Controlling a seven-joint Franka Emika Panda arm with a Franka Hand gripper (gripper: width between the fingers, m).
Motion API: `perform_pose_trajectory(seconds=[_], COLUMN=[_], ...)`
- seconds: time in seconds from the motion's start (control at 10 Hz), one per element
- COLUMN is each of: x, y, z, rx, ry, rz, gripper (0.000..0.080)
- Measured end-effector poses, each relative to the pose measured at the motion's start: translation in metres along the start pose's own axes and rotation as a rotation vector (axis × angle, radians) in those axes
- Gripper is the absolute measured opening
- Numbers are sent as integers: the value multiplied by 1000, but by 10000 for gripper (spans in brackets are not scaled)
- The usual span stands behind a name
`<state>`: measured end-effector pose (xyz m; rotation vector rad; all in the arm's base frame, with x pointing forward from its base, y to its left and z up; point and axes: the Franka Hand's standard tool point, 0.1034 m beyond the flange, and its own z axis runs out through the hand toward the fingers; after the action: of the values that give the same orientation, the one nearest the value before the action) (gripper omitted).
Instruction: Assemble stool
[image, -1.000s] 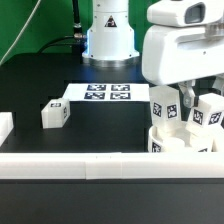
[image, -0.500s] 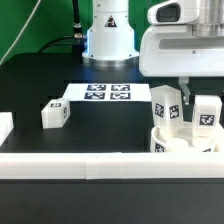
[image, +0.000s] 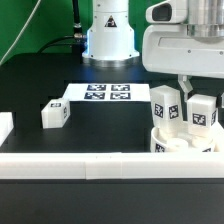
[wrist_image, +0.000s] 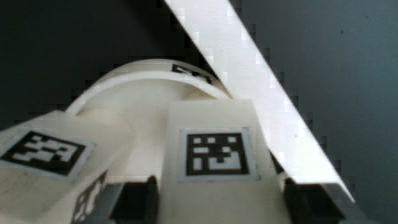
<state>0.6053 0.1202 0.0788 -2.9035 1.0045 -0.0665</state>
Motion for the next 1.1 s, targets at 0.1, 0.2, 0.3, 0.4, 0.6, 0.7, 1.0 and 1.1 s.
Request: perform_pose_trajectory(seconds=[0.1,0.2,0.3,0.4,0.6,0.7,1.0,1.1], x=[0,1,2,1,1,-2,-3,-3], y=[0,1,2,3,2,0,-1,-1], z=[0,0,-1,-1,0,0,0,1], rx=[3,7,44,59,96,100,103,103], ry=[-3,-4,-16,-29,-46,-53,-67,-74], rz=[71,111,280,396,610,715,868,933], gripper=[335,335,335,335,335,335,335,335])
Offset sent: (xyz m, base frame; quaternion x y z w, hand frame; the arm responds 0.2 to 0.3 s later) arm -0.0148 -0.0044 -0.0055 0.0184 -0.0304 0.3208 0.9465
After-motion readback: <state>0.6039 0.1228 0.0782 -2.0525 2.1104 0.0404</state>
